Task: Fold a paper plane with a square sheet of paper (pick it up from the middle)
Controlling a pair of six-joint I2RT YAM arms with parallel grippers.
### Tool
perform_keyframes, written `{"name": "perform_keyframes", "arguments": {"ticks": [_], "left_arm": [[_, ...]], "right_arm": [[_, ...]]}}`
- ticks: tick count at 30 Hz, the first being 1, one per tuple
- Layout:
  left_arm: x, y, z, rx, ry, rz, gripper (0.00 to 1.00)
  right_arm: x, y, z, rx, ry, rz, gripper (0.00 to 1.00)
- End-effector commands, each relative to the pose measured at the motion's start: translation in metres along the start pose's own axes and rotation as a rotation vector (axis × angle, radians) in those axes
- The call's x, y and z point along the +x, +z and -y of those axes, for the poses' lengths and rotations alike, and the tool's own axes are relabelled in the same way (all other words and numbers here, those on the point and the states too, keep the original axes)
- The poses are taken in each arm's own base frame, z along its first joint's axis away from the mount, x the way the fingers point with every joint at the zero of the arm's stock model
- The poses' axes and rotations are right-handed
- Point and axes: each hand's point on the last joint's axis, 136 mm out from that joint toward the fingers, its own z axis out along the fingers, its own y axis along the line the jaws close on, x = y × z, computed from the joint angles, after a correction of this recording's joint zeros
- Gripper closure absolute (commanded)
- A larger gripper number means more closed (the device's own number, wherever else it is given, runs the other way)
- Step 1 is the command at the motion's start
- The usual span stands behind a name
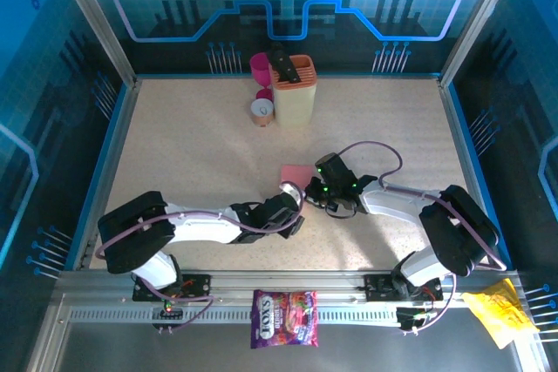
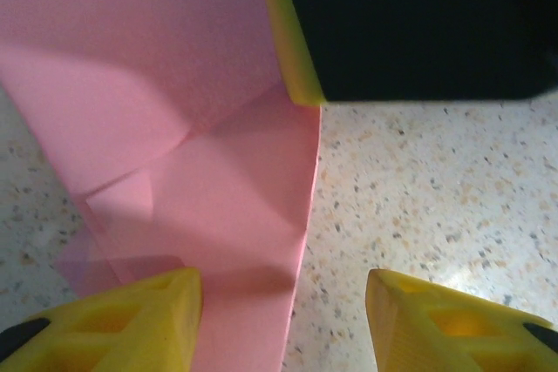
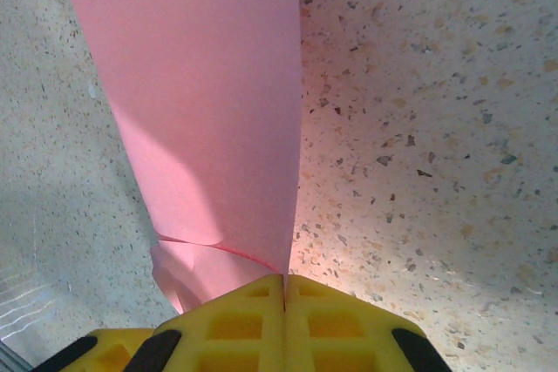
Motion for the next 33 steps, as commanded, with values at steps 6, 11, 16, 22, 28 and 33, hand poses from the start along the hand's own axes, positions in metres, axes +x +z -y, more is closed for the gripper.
{"name": "perform_keyframes", "arguments": {"ticks": [6,11,16,22,28,33], "left_arm": [[-0.009,0.01,-0.005,-0.083,0.062,0.032,0.52],[-0.005,0.011,-0.006,-0.096,0.079,0.035,0.54],[-0.003,0.006,0.002,-0.094,0.105,0.057,0.5],[0.003,0.009,0.004,-0.107,0.118,0.056,0.49],[0.009,0.017,0.0,-0.143,0.118,0.05,0.57],[0.014,0.02,-0.004,-0.162,0.109,0.044,0.75]], "right_arm": [[0.003,-0.003,-0.016,-0.046,0.015,-0.017,1.0],[0.004,-0.002,-0.017,-0.056,0.027,-0.025,1.0],[0.003,-0.003,-0.021,-0.063,0.024,-0.024,1.0],[0.002,-0.004,-0.023,-0.064,0.023,-0.024,1.0],[0.002,-0.004,-0.023,-0.065,0.026,-0.026,1.0],[0.004,-0.005,-0.021,-0.06,0.031,-0.028,1.0]]}}
